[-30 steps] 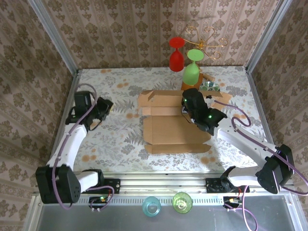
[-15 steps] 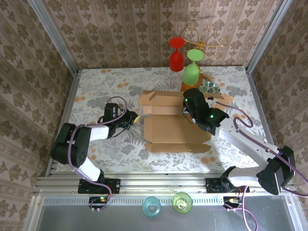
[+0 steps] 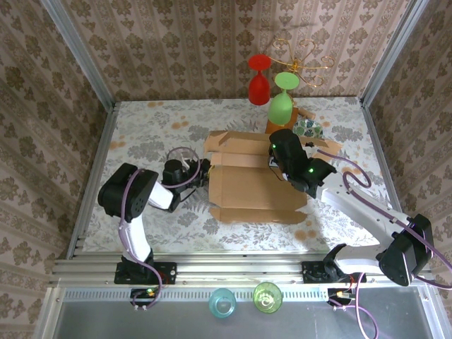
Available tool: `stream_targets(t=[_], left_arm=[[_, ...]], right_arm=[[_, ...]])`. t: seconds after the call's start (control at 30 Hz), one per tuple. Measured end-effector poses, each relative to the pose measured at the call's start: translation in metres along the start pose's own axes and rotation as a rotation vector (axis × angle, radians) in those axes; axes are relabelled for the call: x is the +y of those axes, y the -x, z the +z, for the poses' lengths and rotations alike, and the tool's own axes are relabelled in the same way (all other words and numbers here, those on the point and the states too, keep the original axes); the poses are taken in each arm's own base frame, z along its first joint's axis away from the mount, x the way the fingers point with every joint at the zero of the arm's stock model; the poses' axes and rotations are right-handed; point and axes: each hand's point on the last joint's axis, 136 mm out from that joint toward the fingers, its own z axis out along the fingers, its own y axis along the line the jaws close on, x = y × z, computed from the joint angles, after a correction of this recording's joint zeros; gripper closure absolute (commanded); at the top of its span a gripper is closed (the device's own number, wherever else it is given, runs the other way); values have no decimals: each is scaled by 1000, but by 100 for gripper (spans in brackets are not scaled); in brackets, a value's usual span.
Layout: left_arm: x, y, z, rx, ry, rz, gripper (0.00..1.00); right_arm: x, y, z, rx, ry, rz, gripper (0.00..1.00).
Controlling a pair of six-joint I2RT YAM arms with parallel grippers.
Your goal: Fold the paper box
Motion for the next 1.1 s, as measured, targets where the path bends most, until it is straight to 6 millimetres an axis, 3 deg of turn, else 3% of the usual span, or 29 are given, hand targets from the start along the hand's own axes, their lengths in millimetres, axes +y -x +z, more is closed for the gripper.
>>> stream_targets(t=[0.1,0.23,0.47,0.87,1.1], left_arm=[[-16,-3,-1,-7,-41,32,78],[-27,-21,0,14,-59,81,76],[-14,-35,-11,32,65,176,72],[24,-62,-16,78,479,498,64],[35,-50,-39,62,539,509,53]], right_arm=[[1,0,0,2,3,2,100],[2,-2,4,1,13,13,100],[-2,0,15,-11,12,16,100],[-18,-2,30,-16,2,0,100],[-41,-6,40,35,45,-104,100]])
